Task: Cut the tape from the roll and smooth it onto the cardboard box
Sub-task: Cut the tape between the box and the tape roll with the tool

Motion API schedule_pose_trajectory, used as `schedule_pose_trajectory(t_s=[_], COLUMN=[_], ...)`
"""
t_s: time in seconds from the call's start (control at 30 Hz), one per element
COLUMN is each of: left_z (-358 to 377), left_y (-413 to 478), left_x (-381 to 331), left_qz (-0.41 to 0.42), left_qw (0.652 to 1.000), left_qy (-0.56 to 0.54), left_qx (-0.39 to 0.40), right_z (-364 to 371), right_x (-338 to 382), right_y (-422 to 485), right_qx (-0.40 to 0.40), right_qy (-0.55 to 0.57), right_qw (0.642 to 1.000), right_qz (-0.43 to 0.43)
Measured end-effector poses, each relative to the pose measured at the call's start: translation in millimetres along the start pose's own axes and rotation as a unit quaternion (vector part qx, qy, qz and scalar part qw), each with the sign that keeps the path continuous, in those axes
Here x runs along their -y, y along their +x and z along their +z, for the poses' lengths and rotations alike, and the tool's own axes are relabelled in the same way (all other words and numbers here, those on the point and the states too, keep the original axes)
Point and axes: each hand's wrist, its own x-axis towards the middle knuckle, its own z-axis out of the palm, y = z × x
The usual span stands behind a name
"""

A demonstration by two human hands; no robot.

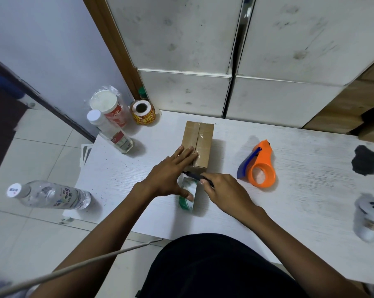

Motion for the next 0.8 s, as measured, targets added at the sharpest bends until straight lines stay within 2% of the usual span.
schedule_pose_trajectory(t_s=[0.8], left_z=[-2.0], left_y=[1.4], left_x=[-0.8], left_qz=[-0.013], left_qw=[1.0], left_qy=[-0.004], left_qx=[0.017], right_z=[-12.1], right_x=[-18.2], right_y=[-16.0], right_qx=[-0.008], right_qy=[-0.036], right_qw=[0.999], right_qz=[0.014])
